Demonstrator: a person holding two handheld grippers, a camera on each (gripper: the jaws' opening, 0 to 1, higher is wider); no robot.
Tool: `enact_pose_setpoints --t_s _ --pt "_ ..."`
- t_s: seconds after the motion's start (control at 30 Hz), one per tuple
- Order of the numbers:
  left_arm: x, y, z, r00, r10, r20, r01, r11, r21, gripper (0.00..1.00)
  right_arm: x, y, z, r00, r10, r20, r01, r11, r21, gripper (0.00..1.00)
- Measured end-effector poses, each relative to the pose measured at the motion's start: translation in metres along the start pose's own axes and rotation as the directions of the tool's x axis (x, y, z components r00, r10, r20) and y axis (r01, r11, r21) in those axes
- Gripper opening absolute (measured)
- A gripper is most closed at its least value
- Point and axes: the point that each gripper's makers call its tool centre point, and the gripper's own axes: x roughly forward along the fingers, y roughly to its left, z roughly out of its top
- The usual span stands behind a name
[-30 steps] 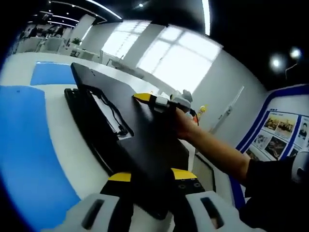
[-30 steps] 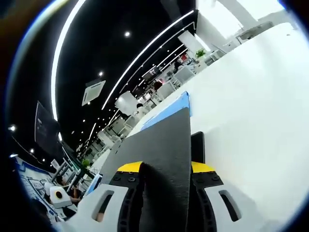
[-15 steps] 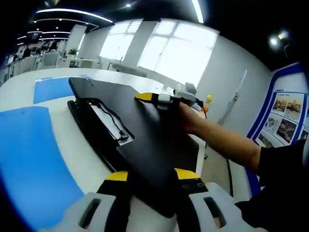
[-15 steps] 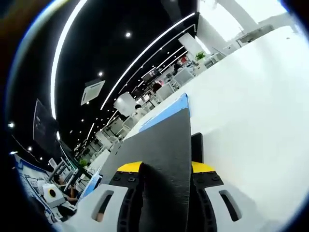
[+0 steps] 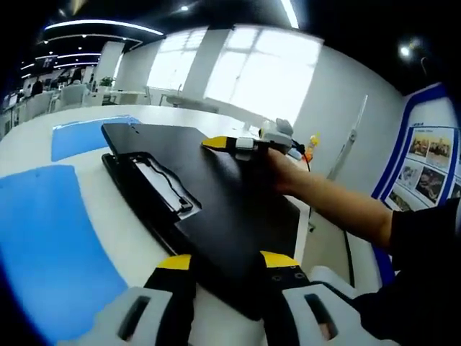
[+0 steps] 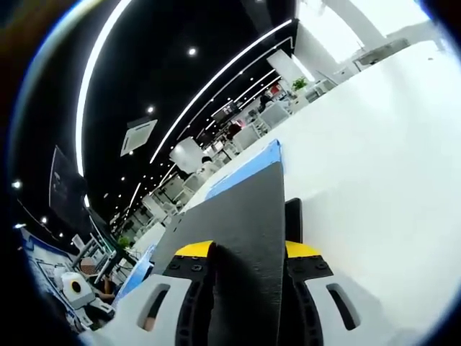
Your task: Organize the scattered folders on the table and sort them into different groups
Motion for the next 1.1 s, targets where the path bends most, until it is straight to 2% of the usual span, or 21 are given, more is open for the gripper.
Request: enact_pose_setpoints --t_s 0.27,0.47,0.93,1.0,1.1 --pt "-0.002 0.001 -0.001 1.0 0.008 0.002 -0.008 1.0 0.021 0.36 0.003 -0.006 0.005 1.0 0.004 -0.001 -0.004 1.0 -0.007 0.36" --pt "-0.003 0.009 -0.002 0.999 0.036 0.001 -0.036 0.998 0.053 0.36 0.003 -0.006 0.005 1.0 0.004 0.0 -0.004 1.0 -0.01 0.36" --pt "-0.004 0.015 -0.001 0.999 0.038 0.007 -0.038 0.997 0.061 0.36 0.001 -0.004 0.002 1.0 0.01 -0.001 -0.01 1.0 -0.019 0.37" --pt "-0.004 0.016 -0.001 0.999 0.036 0.008 -0.036 0.998 0.058 0.36 -0.001 0.0 -0.001 1.0 0.026 -0.006 -0.026 0.999 -0.02 0.38" --pt "-0.004 0.018 -0.001 0.999 0.032 0.01 -0.032 0.998 0.056 0.36 -0.005 0.005 0.0 0.997 0.076 -0.006 -0.076 0.996 0.048 0.4"
